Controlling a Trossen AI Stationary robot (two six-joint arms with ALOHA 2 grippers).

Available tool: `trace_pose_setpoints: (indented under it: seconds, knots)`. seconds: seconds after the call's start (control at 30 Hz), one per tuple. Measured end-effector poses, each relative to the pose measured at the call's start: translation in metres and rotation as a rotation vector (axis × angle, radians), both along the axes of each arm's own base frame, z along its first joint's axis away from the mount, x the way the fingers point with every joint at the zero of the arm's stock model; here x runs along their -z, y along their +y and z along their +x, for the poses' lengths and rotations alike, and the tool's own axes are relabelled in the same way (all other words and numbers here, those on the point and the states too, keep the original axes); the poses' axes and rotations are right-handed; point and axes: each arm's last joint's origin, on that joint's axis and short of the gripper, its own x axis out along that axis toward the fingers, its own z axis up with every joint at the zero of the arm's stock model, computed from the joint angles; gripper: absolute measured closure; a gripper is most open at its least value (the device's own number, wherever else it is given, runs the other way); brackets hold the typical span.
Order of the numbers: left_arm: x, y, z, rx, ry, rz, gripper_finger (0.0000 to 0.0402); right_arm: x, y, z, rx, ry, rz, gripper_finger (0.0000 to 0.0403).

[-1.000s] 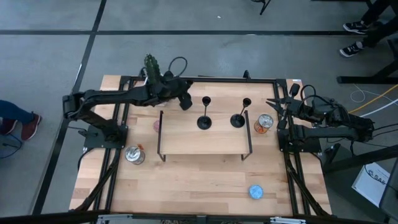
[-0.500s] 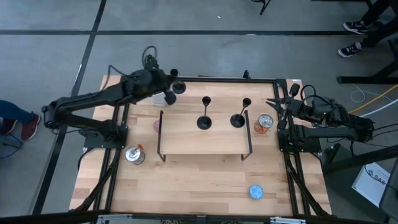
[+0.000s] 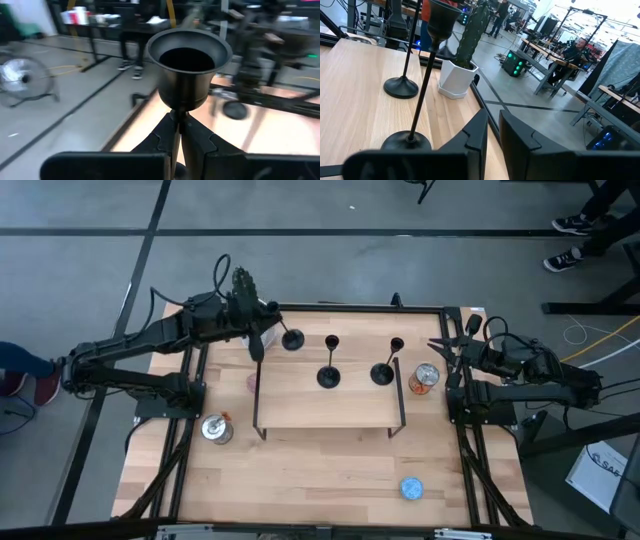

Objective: Pick & Place candle stick holders
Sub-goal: Put the black candle holder on the shelf

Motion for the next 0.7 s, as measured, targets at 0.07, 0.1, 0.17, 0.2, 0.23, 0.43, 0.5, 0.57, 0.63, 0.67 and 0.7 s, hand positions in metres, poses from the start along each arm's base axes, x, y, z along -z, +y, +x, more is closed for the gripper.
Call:
trace_pose_setpoints:
  seconds: [0.07,0.1,0.17,0.2,0.23,0.43,0.5,0.57,0.63,0.67,0.7]
  knots:
    - [0.0,-0.005,0.002,0.042,0.0,-0.004,0.039,0.0,0.0,0.0,0.0,0.0,0.0,0.035]
    - [0.0,-0.008,0.002,0.056,0.003,-0.005,0.039,0.0,0.0,0.0,0.0,0.0,0.0,0.035]
    - [0.0,-0.014,0.0,0.082,0.013,-0.013,0.039,0.0,0.0,0.0,0.0,0.0,0.0,0.035]
    - [0.0,-0.018,-0.002,0.096,0.012,-0.016,0.039,0.0,0.0,0.0,0.0,0.0,0.0,0.035]
    - [0.0,-0.021,-0.003,0.112,0.015,-0.022,0.039,0.0,0.0,0.0,0.0,0.0,0.0,0.035]
    - [-0.001,-0.041,-0.009,0.228,0.017,-0.076,0.0389,0.0,0.0,0.0,0.0,0.0,0.0,0.035]
    - [-0.001,-0.046,-0.01,0.259,0.024,-0.079,0.0389,0.0,0.0,0.0,0.0,0.0,0.0,0.035]
    - [0.001,-0.05,-0.01,0.268,0.046,-0.081,0.0389,0.0,0.0,0.0,0.0,0.0,0.0,0.035]
    - [0.004,-0.052,-0.011,0.259,0.075,-0.081,0.0389,0.0,0.0,0.0,0.0,0.0,0.0,0.035]
    - [0.005,-0.053,-0.011,0.251,0.089,-0.083,0.0389,0.0,0.0,0.0,0.0,0.0,0.0,0.035]
    - [0.007,-0.053,-0.01,0.241,0.103,-0.086,0.0389,0.0,0.0,0.0,0.0,0.0,0.0,0.035]
